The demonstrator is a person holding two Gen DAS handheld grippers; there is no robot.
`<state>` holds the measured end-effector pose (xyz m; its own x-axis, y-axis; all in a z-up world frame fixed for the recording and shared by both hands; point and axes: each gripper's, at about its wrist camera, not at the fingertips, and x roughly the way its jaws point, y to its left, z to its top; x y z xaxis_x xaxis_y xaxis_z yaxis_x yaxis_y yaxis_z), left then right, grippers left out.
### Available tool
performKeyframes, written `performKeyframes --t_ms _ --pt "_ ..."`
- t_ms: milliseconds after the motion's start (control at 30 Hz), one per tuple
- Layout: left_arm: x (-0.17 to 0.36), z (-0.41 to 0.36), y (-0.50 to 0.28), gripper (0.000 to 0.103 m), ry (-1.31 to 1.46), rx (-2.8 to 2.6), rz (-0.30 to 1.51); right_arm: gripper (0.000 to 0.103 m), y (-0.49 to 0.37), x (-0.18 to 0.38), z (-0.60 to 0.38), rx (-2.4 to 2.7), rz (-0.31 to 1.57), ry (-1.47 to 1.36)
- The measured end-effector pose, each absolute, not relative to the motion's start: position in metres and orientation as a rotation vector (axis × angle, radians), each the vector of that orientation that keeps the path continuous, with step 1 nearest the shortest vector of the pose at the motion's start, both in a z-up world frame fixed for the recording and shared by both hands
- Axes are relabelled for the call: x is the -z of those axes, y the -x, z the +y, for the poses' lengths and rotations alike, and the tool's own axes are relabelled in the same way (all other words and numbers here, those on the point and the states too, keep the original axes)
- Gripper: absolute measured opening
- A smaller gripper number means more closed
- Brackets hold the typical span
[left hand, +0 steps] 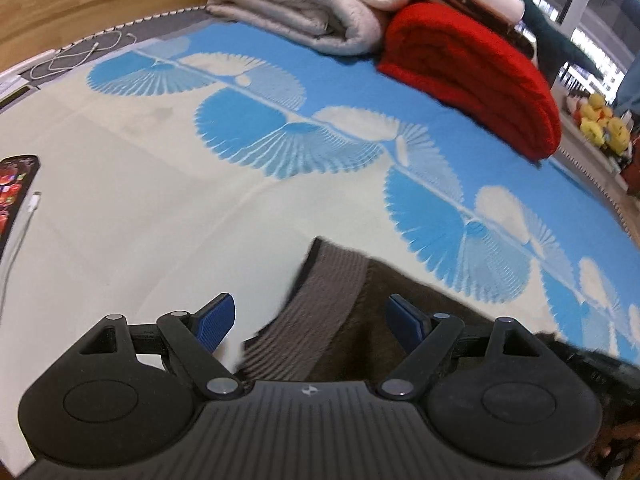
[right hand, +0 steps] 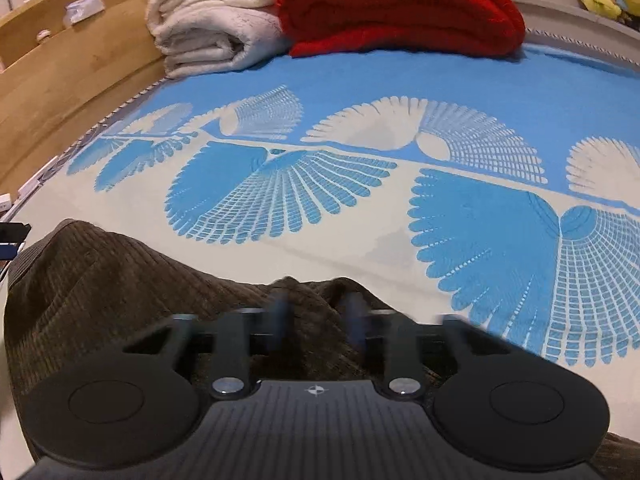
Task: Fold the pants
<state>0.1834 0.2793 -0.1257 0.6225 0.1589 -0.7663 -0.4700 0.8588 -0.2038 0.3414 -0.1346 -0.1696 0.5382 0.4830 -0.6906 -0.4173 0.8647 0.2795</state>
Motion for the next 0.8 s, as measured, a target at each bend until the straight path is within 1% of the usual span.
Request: performKeyframes --t_ms 67,133,167,233,333,367,400,433,467,500,533,600,667,767,800 --pt "0.13 0.285 -0.181 0.087 0.4 -0.382 0.857 0.006 -0.334 0.166 -0.129 -0.504 0.804 -0.043" --pt "0.134 0.291 -0.175 0.087 0.41 -0.394 0.879 0.006 -0.33 0.162 -0.122 -0.469 0.761 -0.006" --pt "0.137 0.294 -0.174 0.087 0.421 -0.398 0.892 0.006 -0.334 0.163 -0.121 -0.452 0.762 -0.014" --pt "0.144 0.3 -0.172 0.087 0.463 -0.395 0.921 0.008 -0.344 0.17 -0.12 -0.457 0.828 -0.038" --pt "0.156 0.311 -0.174 0.086 0.579 -0.348 0.958 0.022 -0.347 0.164 -0.126 -0.428 0.842 -0.084" --pt "0.159 0.314 -0.174 0.083 0.61 -0.333 0.959 0.024 -0.344 0.159 -0.129 -0.414 0.845 -0.109" --pt "0.16 0.314 -0.173 0.067 0.625 -0.318 0.946 0.026 -0.339 0.153 -0.132 -0.394 0.836 -0.127" --pt "0.16 0.314 -0.172 0.062 0.639 -0.296 0.939 0.029 -0.331 0.146 -0.134 -0.38 0.819 -0.142" --pt "0.159 0.313 -0.171 0.06 0.633 -0.302 0.934 0.036 -0.32 0.139 -0.136 -0.384 0.806 -0.153" --pt "0.158 0.312 -0.171 0.057 0.626 -0.303 0.93 0.04 -0.308 0.132 -0.136 -0.404 0.802 -0.161" --pt "0.156 0.311 -0.17 0.053 0.616 -0.305 0.925 0.04 -0.297 0.127 -0.136 -0.436 0.801 -0.168" --pt "0.153 0.308 -0.169 0.049 0.597 -0.311 0.918 0.04 -0.268 0.12 -0.133 -0.538 0.834 -0.173" --pt "0.152 0.306 -0.17 0.048 0.596 -0.317 0.912 0.04 -0.239 0.12 -0.127 -0.659 0.878 -0.157" --pt "0.152 0.303 -0.171 0.047 0.586 -0.331 0.912 0.04 -0.196 0.128 -0.111 -0.817 0.905 -0.052" --pt "0.152 0.303 -0.17 0.045 0.581 -0.332 0.908 0.04 -0.184 0.133 -0.104 -0.851 0.915 0.003"
